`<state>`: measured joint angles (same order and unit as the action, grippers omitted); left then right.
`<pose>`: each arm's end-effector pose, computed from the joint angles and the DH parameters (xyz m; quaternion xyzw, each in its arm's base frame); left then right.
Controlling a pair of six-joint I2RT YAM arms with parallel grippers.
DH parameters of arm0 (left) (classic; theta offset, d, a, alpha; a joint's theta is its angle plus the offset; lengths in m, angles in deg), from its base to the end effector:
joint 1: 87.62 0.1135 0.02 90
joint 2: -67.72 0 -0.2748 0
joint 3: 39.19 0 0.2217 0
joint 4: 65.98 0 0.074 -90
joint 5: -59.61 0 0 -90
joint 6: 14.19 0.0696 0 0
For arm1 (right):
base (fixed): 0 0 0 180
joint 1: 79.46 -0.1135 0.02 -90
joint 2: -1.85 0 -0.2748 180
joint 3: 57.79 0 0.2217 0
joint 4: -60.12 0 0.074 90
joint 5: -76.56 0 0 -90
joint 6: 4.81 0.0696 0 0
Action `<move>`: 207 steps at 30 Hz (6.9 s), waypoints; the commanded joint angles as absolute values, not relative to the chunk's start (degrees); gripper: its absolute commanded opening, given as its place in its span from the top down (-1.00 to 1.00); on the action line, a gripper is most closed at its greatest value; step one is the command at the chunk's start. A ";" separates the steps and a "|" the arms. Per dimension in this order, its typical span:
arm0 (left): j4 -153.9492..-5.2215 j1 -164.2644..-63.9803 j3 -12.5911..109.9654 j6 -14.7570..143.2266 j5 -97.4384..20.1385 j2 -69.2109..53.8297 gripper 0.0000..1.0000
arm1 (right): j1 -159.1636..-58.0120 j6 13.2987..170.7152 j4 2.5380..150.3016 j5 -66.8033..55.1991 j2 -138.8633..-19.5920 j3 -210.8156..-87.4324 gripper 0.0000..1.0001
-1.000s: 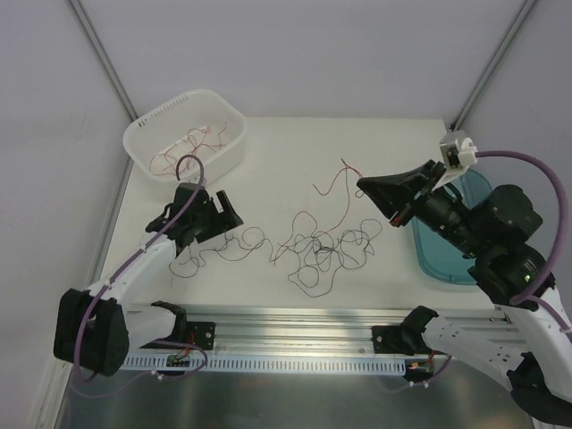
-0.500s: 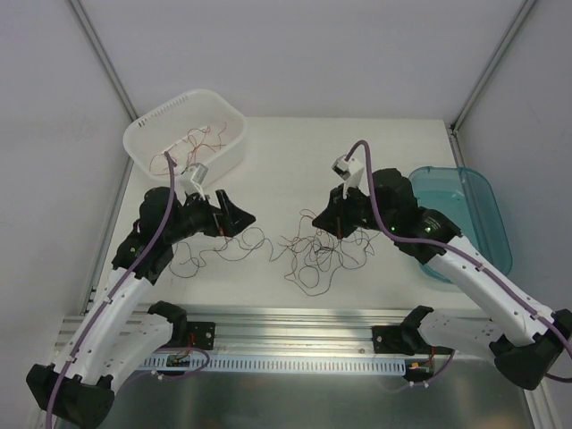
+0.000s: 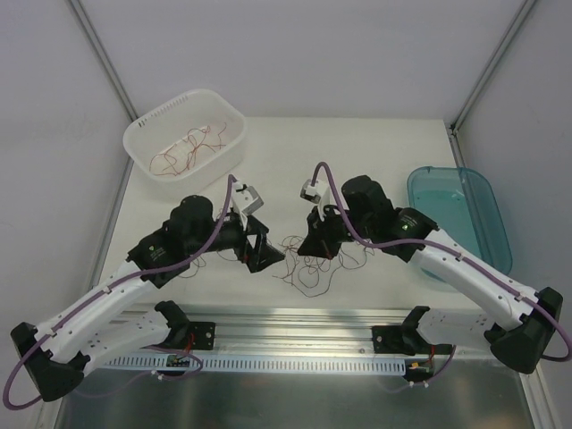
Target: Untangle the cables
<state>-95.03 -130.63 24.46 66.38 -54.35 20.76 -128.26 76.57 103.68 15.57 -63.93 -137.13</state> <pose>0.1118 -0.1429 0.3486 0.3447 0.6921 -0.4160 0.4787 0.1324 0.2025 0.3487 -0.5126 0.6752 0.3700 0.3801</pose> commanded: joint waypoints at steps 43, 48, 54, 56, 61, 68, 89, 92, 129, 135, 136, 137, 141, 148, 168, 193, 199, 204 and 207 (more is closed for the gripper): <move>-98.56 -116.91 58.93 67.30 -19.66 4.97 1.00 | -129.91 82.11 110.27 -12.12 -27.25 -124.65 -0.99; -99.44 -109.08 65.80 65.97 -20.82 0.67 1.00 | -130.09 84.05 110.98 -12.13 -25.31 -121.92 -0.99; -99.44 -99.68 71.96 66.41 -13.61 -7.24 1.00 | -130.09 84.93 110.72 -10.98 -24.25 -119.81 -0.99; -99.27 -96.07 73.98 65.18 -12.55 -10.22 1.00 | -130.09 84.93 110.54 -10.54 -24.34 -119.20 -0.99; -99.36 -89.40 77.50 61.67 -11.67 -16.82 1.00 | -130.00 86.86 109.40 -9.49 -25.04 -117.79 -0.99; -98.92 -84.99 77.51 60.43 -10.00 -28.68 1.00 | -130.09 87.65 107.29 -8.35 -27.33 -115.42 -0.99; -103.57 -96.03 33.58 56.39 -37.06 5.28 -0.98 | -130.09 95.21 103.51 -14.23 -47.18 -118.31 -0.96; -105.94 -100.26 26.90 57.27 -40.05 9.34 -0.98 | -130.09 98.28 104.47 -18.09 -49.56 -118.84 -0.93; -112.63 -104.50 18.62 58.15 -33.11 5.31 -0.93 | -132.11 93.01 82.16 -9.40 -106.95 -151.44 -0.19; -112.63 -104.50 18.62 58.15 -34.43 4.44 -0.92 | -131.49 92.93 80.57 -8.26 -113.97 -156.97 -0.06; -112.63 -104.50 18.79 58.15 -34.43 4.35 -0.92 | -131.41 92.84 80.57 -7.91 -114.51 -157.51 0.08; -112.63 -104.50 18.71 58.15 -34.43 4.35 -0.92 | -131.40 92.84 80.66 -7.30 -115.04 -157.86 0.16; -112.63 -104.50 18.71 58.06 -34.43 4.52 -0.92 | -131.14 91.44 80.13 -8.60 -112.33 -156.46 0.78; -112.63 -104.41 18.79 57.89 -34.69 4.96 -0.92 | -129.21 82.57 88.47 -18.00 -97.39 -158.29 0.99; -108.33 -104.50 17.65 57.89 -44.53 9.07 -0.93 | -128.86 76.84 99.89 -26.36 -73.91 -167.26 0.99; -64.03 -128.93 15.97 73.35 -41.29 11.21 -0.79 | -130.09 87.91 99.12 -15.38 -71.18 -158.22 0.99; -63.32 -130.51 18.27 73.36 -40.15 6.37 0.00 | -130.35 88.53 98.23 -15.37 -70.31 -157.16 0.99; -64.54 -131.04 16.07 70.03 -33.24 9.00 1.00 | -129.91 86.08 99.73 -19.94 -67.68 -155.15 0.99; -68.75 -130.95 13.79 65.82 -25.42 12.16 1.00 | -127.54 85.46 101.75 -23.28 -65.05 -154.53 0.99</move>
<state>-67.65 -130.78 15.17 70.12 -34.64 8.43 -129.35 86.62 101.58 -18.77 -69.67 -154.52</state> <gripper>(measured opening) 0.009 0.015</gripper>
